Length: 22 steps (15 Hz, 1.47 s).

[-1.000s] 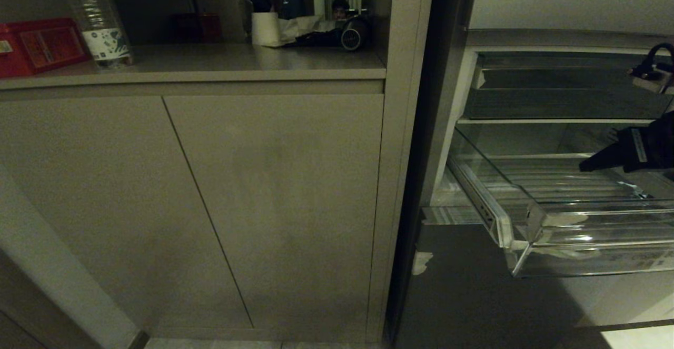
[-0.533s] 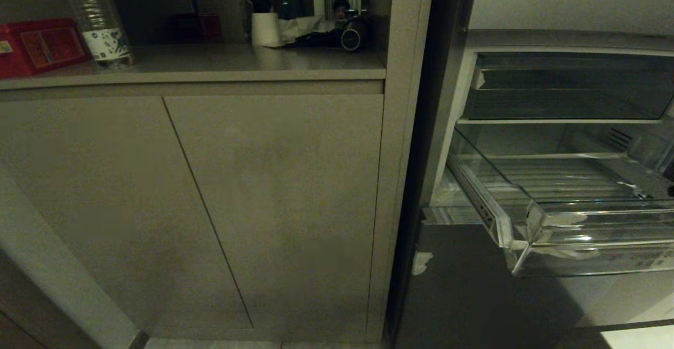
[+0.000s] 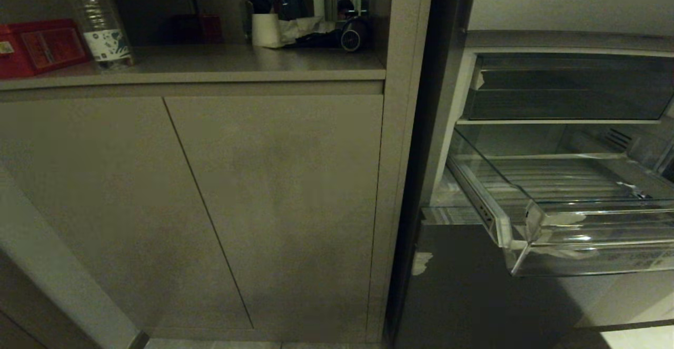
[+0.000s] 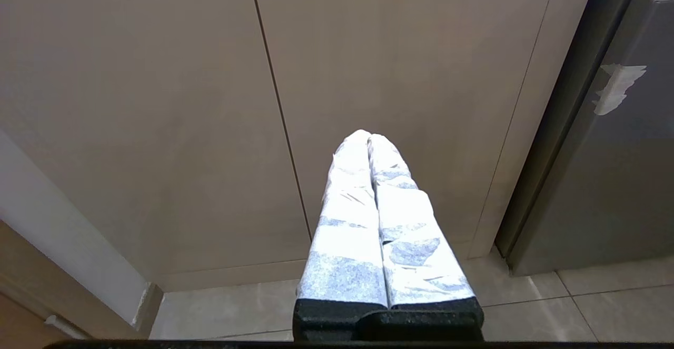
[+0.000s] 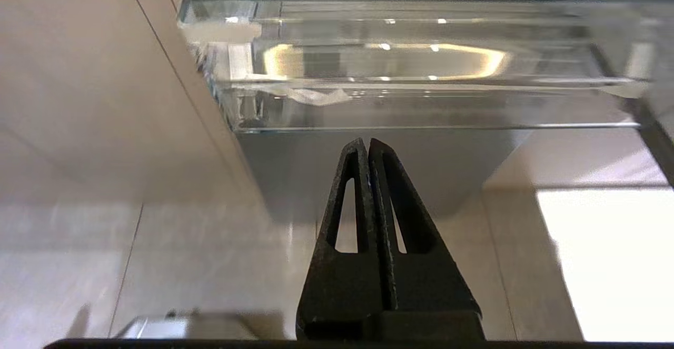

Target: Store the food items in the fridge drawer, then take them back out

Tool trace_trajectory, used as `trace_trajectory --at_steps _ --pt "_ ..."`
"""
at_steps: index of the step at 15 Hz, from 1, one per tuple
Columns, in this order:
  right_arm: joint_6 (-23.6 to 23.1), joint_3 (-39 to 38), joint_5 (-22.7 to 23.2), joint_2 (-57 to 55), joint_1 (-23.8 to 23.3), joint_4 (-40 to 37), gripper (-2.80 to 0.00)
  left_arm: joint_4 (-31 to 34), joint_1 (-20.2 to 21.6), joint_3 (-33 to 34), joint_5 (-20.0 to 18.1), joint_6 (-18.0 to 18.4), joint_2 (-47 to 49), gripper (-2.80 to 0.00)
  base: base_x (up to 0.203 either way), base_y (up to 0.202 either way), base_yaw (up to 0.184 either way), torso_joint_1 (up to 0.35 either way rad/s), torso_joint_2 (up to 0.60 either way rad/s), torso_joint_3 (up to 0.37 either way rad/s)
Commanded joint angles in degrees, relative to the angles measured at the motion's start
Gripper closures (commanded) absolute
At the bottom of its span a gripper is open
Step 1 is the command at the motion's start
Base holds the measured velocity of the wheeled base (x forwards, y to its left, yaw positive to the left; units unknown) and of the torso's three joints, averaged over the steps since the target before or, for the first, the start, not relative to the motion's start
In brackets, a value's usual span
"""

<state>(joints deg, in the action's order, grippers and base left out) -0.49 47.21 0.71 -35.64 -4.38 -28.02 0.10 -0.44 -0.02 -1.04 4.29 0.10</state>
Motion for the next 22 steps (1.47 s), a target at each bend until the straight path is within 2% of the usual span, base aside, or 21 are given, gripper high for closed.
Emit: trace_trajectory --at_steps 1,5,7,10,13,16,19,22 --pt "0.2 -4.0 -0.1 10.3 0.0 0.2 0.00 0.0 0.0 0.0 0.0 0.0 0.1 0.00 0.000 0.000 0.000 0.000 0.00 0.000" --pt "-0.8 -11.6 -1.3 15.2 1.4 1.9 0.00 0.0 0.0 -0.1 0.0 0.0 0.1 0.00 0.000 0.000 0.000 0.000 0.00 0.000" --pt "-1.5 -16.6 -4.7 16.5 4.0 6.1 0.00 0.0 0.0 0.0 0.0 0.0 0.1 0.00 0.000 0.000 0.000 0.000 0.00 0.000" --pt "-5.6 -25.4 -6.6 21.5 6.3 11.6 0.00 0.0 0.0 -0.1 0.0 0.0 0.1 0.00 0.000 0.000 0.000 0.000 0.00 0.000" --pt "-6.9 -36.0 -5.2 23.5 5.7 19.4 0.00 0.0 0.0 -0.1 0.0 0.0 0.1 0.00 0.000 0.000 0.000 0.000 0.00 0.000" --pt "-7.8 -43.0 -1.5 34.1 4.7 22.8 0.00 0.0 0.0 0.0 0.0 0.0 0.1 0.00 0.000 0.000 0.000 0.000 0.00 0.000" --pt "-3.8 -48.5 -0.4 35.8 4.4 32.4 0.00 0.0 0.0 0.0 0.0 -0.4 0.1 0.00 0.000 0.000 0.000 0.000 0.00 0.000" --pt "-2.1 -49.0 -0.5 35.7 4.4 32.9 0.00 0.0 0.0 0.0 0.5 -0.4 0.1 0.00 0.000 0.000 0.000 0.000 0.00 0.000"
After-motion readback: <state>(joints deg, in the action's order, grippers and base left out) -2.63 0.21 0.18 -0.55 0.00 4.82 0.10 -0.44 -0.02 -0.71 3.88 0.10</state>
